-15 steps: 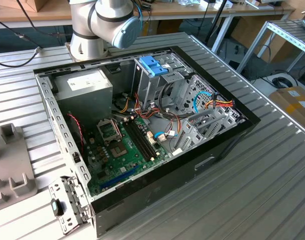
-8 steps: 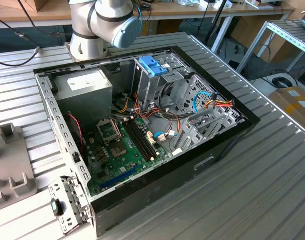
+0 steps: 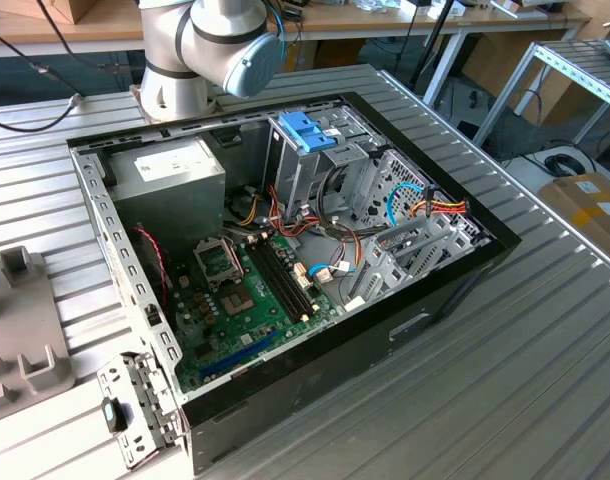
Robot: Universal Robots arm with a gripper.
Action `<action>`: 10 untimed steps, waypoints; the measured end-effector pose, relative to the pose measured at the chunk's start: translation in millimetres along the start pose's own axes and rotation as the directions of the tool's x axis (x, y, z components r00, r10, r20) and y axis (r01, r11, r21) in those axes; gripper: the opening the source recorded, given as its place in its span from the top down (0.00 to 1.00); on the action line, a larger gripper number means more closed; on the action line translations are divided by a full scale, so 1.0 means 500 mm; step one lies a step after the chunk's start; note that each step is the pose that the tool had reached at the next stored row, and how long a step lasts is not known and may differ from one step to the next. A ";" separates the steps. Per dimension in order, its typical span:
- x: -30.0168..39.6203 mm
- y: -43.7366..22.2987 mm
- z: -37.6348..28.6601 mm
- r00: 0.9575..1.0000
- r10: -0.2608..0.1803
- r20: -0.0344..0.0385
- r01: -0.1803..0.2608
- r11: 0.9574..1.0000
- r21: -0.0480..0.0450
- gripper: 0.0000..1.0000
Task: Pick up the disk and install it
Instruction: 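Pick up the disk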
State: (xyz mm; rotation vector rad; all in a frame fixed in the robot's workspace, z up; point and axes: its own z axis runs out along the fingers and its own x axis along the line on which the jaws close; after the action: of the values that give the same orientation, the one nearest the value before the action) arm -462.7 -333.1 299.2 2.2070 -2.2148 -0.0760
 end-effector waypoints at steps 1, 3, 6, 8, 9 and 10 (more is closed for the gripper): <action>0.000 0.000 -0.001 1.000 0.000 0.000 0.000 1.000 0.000 0.63; 0.000 0.000 -0.003 1.000 0.000 0.000 0.000 1.000 0.000 0.63; 0.000 0.000 -0.008 1.000 0.000 0.000 0.000 1.000 0.000 0.63; 0.000 0.000 -0.011 1.000 0.000 0.000 0.000 1.000 0.000 0.63; 0.000 0.001 -0.012 1.000 0.000 0.000 0.000 1.000 0.000 0.63; -0.001 0.001 -0.013 1.000 0.000 0.000 0.000 1.000 0.000 0.63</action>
State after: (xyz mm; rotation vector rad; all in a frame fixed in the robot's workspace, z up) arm -462.7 -333.0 305.9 2.2070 -2.2151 -0.0759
